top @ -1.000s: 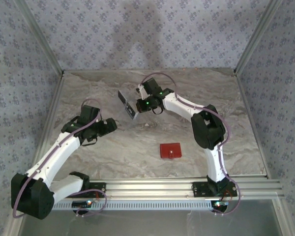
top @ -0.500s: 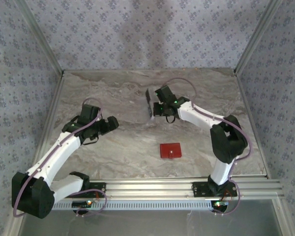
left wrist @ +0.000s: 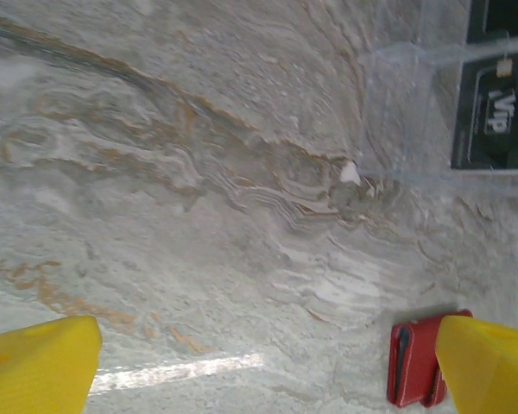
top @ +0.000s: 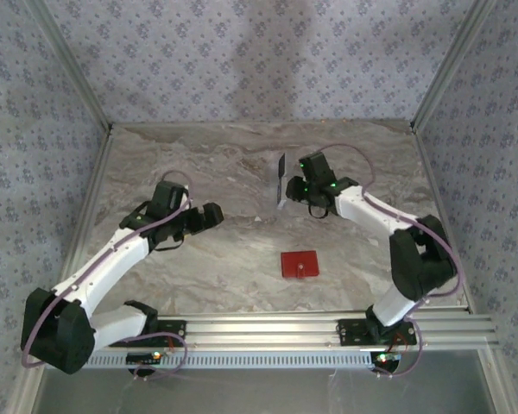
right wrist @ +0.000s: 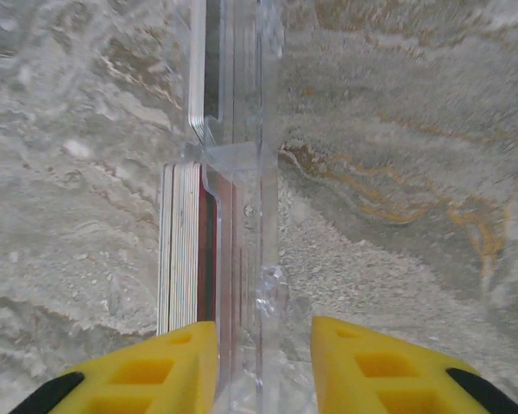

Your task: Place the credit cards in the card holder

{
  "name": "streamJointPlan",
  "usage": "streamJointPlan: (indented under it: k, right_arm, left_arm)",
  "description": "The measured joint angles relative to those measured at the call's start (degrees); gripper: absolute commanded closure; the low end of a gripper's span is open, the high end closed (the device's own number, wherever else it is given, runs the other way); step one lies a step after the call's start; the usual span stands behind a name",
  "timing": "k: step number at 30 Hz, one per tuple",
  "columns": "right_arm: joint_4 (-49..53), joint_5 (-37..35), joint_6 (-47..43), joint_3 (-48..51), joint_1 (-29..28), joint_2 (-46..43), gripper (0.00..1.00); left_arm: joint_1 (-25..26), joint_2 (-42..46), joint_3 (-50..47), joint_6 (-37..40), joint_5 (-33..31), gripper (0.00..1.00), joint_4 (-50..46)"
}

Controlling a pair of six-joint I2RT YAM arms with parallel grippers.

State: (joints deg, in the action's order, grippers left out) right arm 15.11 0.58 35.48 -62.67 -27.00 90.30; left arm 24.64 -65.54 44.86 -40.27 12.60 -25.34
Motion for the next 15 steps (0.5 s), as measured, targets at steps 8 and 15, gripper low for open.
streamJointPlan:
  k: [8, 15]
  right_arm:
    - [3.0, 9.3, -9.1, 9.5, 6.0, -15.8, 0.50]
    - [9.0, 18.0, -13.6, 21.9, 6.0, -18.5, 0.42]
  left_arm:
    - [6.1, -4.1, 1.6, 3.8, 3.3, 0.01, 1.6]
    - [8.8, -8.7, 4.1, 7.1, 5.1, 0.01, 3.2]
